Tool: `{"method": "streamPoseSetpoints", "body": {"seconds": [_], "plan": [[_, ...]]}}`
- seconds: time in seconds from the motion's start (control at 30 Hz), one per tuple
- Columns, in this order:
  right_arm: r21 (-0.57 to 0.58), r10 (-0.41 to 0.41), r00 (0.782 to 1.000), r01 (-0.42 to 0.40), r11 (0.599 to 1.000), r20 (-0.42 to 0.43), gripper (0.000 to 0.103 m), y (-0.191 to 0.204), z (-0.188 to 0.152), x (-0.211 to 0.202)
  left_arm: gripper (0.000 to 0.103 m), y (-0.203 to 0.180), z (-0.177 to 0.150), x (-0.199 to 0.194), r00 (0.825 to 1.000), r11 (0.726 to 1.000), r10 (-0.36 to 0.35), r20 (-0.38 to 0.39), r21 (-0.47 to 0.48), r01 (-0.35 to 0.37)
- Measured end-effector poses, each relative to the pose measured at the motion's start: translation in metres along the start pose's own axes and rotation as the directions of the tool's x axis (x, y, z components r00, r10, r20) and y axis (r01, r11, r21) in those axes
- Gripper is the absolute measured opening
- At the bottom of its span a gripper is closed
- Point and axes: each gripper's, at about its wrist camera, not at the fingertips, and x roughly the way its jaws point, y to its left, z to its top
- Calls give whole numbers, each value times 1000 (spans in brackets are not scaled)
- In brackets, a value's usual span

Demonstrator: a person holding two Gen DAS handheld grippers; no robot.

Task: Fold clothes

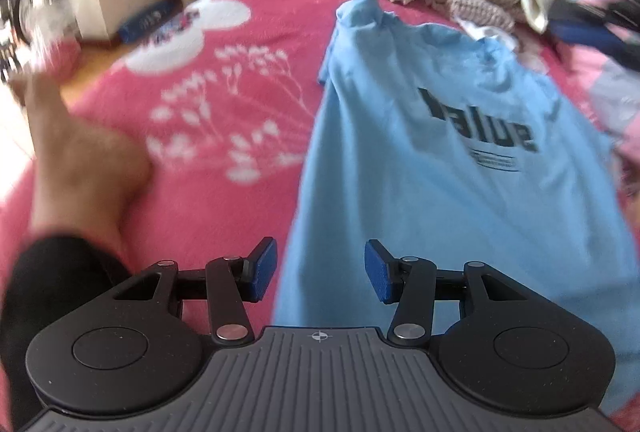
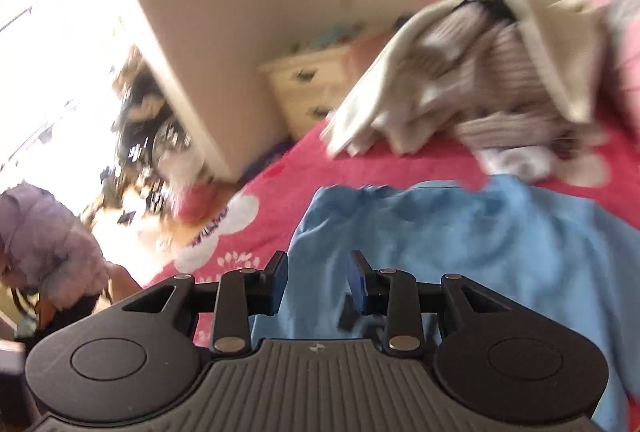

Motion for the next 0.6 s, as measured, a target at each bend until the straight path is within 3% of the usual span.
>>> {"method": "streamPoseSetpoints", "body": {"seconds": [0.1, 0.23, 0.37, 0.5, 0.57, 0.6], "plan": [[-4, 31, 994, -31, 999, -106, 37, -5, 30, 70, 48, -1, 24, 10, 998, 996, 60, 32, 68, -62], [-79, 53, 964, -76, 994, -262, 39, 18, 60, 145, 47, 8, 56, 40, 997, 994, 43, 59, 99, -49], [-176, -39, 942, -22, 984, -334, 39, 47, 71, 196, 46, 17, 56, 66, 998, 998, -53, 38, 46, 52], [-268, -149, 913, 46, 962, -380, 37, 60, 59, 236, 45, 2, 35, 71, 996, 985, -55, 63, 165, 44], [-270, -161, 913, 58, 961, -376, 6, 54, 52, 241, 40, -1, 34, 70, 996, 983, -54, 76, 181, 40], [-237, -131, 924, 46, 970, -359, 4, 47, 52, 234, 29, -2, 35, 69, 995, 984, -59, 80, 173, 44]]}}
